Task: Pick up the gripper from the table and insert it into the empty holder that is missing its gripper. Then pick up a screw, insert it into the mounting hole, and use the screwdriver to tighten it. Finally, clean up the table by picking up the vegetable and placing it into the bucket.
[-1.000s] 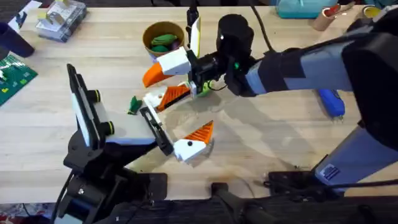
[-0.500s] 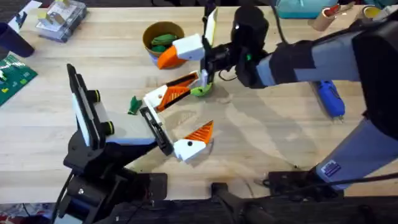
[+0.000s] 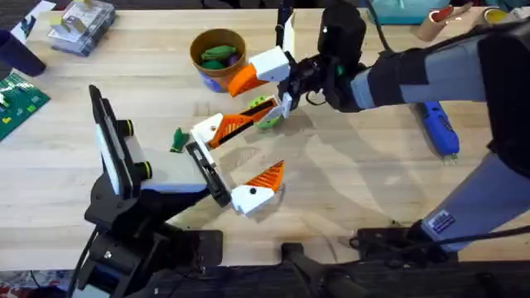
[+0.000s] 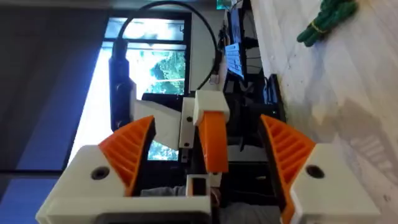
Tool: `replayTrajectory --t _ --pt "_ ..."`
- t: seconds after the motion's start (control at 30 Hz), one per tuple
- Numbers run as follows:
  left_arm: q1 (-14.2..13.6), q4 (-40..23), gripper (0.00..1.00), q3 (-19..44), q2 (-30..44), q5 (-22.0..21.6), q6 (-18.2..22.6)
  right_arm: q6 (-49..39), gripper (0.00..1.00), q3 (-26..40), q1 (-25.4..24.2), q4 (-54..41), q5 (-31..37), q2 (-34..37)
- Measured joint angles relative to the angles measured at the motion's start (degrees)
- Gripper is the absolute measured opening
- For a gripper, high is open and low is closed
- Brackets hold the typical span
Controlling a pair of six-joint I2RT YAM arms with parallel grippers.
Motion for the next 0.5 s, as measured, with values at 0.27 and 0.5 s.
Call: replayTrajectory --t 0.27,0.5 --pt "0.0 0.0 0.986 0.0 0.0 -0.07 0.0 -0.17 0.992 -0.64 -2.29 0.1 -0.73 -0.45" --pt "0.0 0.0 0.986 0.0 0.0 -0.07 0.0 -0.24 0.992 -7.92 -4.29 0.65 -0.17 -7.44"
